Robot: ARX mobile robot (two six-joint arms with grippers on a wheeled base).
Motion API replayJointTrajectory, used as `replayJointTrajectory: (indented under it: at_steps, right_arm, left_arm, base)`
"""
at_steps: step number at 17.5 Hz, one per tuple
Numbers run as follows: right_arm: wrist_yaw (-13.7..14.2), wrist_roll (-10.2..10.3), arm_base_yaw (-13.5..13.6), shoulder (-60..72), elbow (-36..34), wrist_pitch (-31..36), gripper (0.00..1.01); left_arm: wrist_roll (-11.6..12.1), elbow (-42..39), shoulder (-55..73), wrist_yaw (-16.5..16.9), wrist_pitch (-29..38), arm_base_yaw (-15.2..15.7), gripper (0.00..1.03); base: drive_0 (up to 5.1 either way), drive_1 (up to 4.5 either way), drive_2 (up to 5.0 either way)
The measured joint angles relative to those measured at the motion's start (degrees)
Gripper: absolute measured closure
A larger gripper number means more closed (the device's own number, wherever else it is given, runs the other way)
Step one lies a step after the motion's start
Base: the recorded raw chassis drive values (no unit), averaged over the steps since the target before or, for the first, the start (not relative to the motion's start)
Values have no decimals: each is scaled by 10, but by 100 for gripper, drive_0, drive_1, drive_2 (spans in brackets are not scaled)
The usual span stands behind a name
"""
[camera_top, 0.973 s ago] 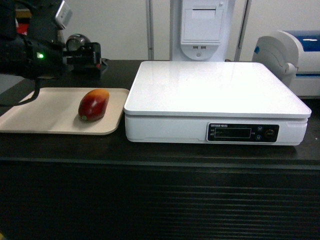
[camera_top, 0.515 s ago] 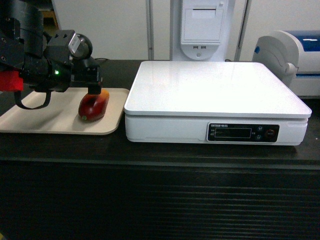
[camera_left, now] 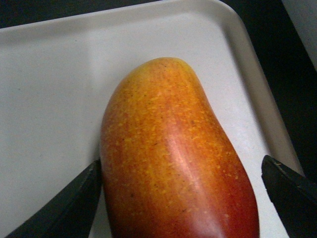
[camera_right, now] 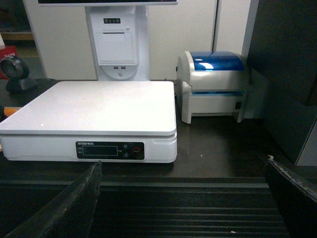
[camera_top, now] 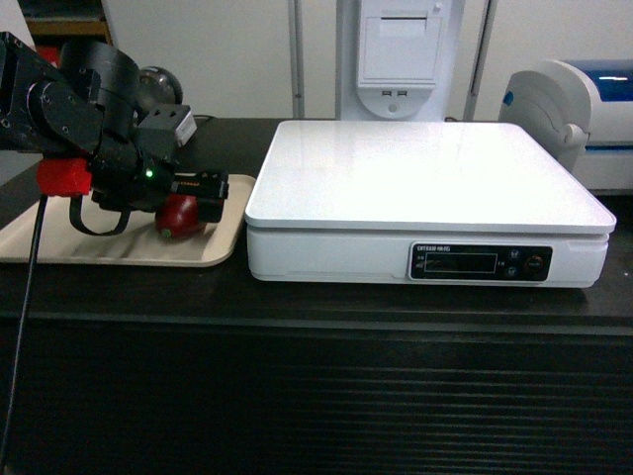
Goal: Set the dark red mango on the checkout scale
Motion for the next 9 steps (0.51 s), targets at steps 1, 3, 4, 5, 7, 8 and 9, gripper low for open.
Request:
replayJointTrajectory:
  at_steps: [1,3,4,5,7,8,9]
  right_arm:
    - [0,0,0,0,0,0,3]
    - [0,0,0,0,0,0,3]
    - [0,0,0,0,0,0,3]
    - [0,0,0,0,0,0,3]
    - [0,0,0,0,0,0,3]
    - [0,0,0,0,0,0,3]
    - [0,0,0,0,0,0,3]
  left_arm:
    - [4,-1,0,-5,4,0,17]
    - [10,-7,-3,-3,10,0,32]
    - [14,-12,-6,-3,11,0,36]
    - [17,-19,-12,-5,12,0,39]
    - [31,-42,-28,-13,19,0,41]
    - [34,-57,-40,-11,24,0,41]
    - [37,-74,-64,-11,25,-1,41]
  base:
    - [0,0,0]
    - [0,0,0]
    - [0,0,0]
    - [0,0,0]
    - [0,0,0]
    - [0,0,0]
    - [0,0,0]
